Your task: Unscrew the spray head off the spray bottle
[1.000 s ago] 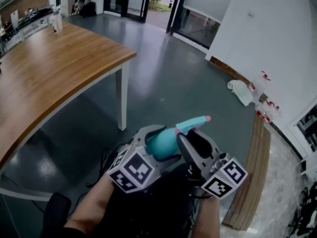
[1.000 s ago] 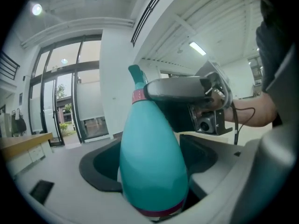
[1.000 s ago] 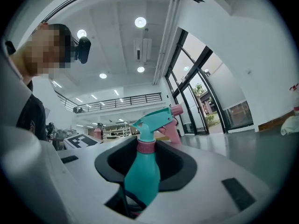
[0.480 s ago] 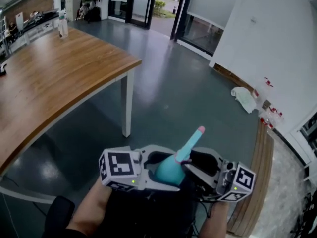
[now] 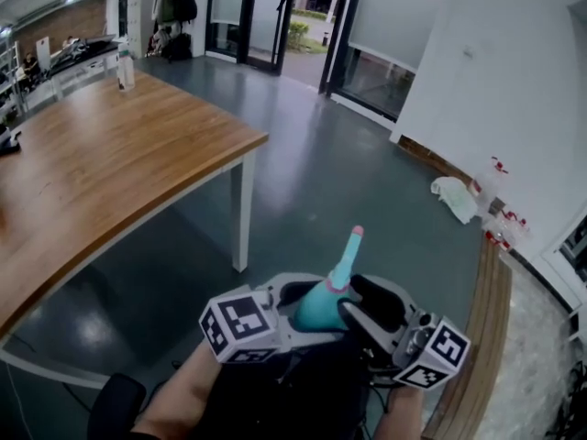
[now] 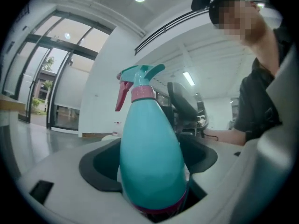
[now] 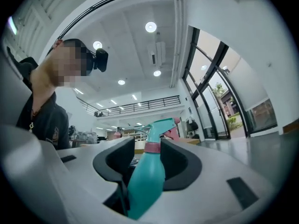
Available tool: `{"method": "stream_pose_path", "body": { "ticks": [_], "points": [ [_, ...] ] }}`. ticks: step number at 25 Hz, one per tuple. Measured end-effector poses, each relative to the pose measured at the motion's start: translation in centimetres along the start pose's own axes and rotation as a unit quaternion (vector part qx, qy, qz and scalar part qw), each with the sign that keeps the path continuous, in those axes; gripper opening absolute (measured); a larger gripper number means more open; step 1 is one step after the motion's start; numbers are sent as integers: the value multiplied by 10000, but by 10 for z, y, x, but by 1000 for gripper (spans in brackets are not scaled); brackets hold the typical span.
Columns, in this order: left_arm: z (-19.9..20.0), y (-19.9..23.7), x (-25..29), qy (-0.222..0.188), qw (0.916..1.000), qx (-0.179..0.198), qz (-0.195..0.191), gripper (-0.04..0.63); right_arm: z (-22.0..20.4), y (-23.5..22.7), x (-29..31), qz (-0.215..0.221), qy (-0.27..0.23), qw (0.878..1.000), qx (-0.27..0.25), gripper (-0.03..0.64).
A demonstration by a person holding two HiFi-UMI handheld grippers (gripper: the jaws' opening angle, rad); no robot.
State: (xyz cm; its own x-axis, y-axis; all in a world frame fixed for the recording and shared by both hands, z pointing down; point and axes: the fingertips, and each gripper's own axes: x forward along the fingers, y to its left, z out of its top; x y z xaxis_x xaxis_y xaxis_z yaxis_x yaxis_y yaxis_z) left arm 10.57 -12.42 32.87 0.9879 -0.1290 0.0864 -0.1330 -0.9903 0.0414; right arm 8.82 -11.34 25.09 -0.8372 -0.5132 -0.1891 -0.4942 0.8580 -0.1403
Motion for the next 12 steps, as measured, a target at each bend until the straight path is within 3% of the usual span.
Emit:
{"method": "stream_pose_path", "body": {
  "ticks": [3,7,12],
  "points": [
    [0,20,4,116,9963,76,853,399,6,-11,-1,-713,-183,9973,-12,167],
    [-3,44,3,306,9804,350,1913,399,1,-23,-1,-1572,-37,9875,-44,167],
    [-9,44,7,529,9735,678,2117,399,-10,-32,8,-1871,162,9822,-14,167]
  ]
}}
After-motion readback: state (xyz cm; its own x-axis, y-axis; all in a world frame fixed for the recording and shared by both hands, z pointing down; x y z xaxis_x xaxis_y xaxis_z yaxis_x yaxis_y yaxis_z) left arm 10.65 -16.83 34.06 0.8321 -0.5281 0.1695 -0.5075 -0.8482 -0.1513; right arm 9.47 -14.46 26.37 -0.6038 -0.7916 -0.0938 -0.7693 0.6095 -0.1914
